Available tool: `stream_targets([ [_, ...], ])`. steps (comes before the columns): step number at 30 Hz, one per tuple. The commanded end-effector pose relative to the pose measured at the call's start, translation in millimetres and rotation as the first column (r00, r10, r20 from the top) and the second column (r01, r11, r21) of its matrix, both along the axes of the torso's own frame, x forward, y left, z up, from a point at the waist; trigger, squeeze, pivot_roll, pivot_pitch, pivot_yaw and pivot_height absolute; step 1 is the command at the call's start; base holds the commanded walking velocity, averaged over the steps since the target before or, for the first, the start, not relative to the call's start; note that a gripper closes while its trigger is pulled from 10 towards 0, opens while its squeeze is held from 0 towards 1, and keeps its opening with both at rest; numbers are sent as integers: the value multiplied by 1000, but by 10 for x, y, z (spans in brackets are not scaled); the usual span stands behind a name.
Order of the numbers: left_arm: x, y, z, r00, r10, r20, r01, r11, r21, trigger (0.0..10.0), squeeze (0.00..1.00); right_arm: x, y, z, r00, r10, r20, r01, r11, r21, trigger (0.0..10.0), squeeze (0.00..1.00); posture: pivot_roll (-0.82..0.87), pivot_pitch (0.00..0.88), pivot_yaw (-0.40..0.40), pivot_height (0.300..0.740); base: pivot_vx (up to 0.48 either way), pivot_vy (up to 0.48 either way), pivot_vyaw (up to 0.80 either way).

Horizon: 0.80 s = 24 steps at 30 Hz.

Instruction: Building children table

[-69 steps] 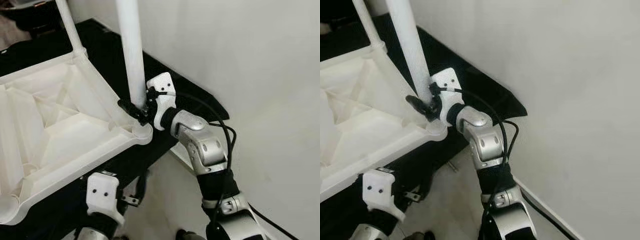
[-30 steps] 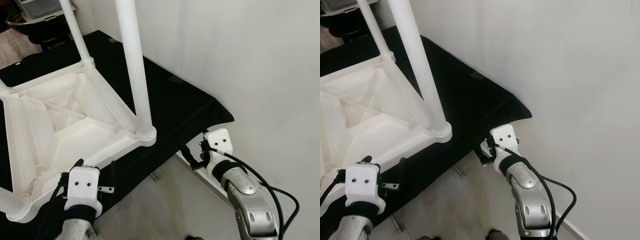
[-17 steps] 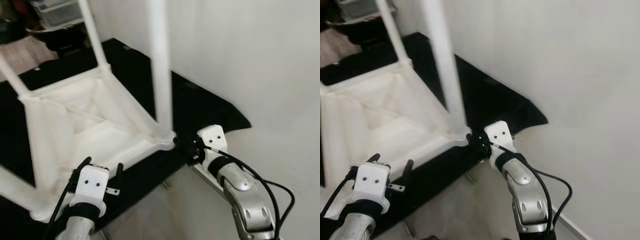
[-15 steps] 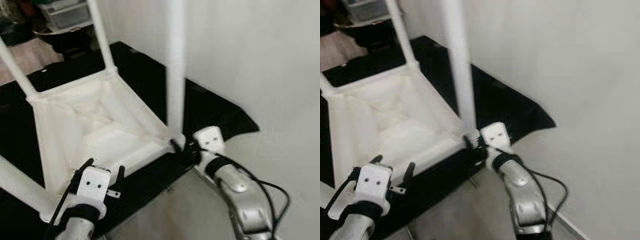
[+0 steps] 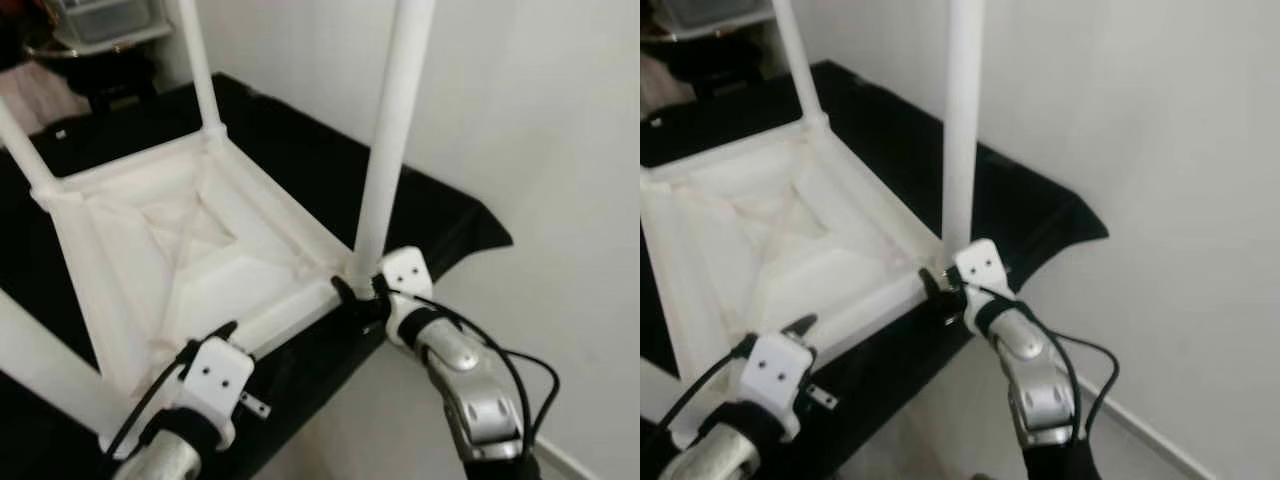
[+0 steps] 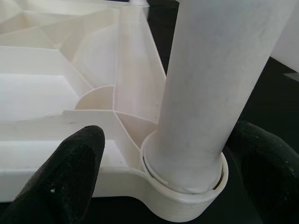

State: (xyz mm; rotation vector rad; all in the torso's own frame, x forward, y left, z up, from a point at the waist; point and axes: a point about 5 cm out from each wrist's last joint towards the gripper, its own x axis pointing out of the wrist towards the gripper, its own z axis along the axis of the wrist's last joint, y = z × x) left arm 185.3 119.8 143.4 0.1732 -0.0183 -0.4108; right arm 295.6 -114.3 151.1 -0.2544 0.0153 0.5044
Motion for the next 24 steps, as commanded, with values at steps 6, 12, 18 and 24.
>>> stream_targets([
  [6, -147, -117, 2, 979, -185, -86, 178, 980, -85, 10000, 0, -31, 243, -1, 954, 296, -56, -296, 955, 3, 10000, 0, -12, 149, 26, 740, 0, 0, 0],
  [12, -171, 36, 16, 991, -88, -100, 74, 989, -130, 10000, 0, -193, 139, -46, 853, 499, -152, -508, 861, -18, 10000, 0, -7, 158, 24, 740, 0, 0, 0],
  [18, -348, 124, -36, 979, -96, -179, 53, 971, -232, 10000, 0, -341, 53, -23, 744, 631, -218, -648, 762, -7, 10000, 0, -7, 165, 24, 740, 0, 0, 0],
  [24, -392, 268, -107, 976, 4, -218, -55, 972, -229, 10000, 0, -157, 14, -5, 833, 522, -184, -534, 845, -19, 10000, 0, -4, 172, 19, 740, 0, 0, 0],
])
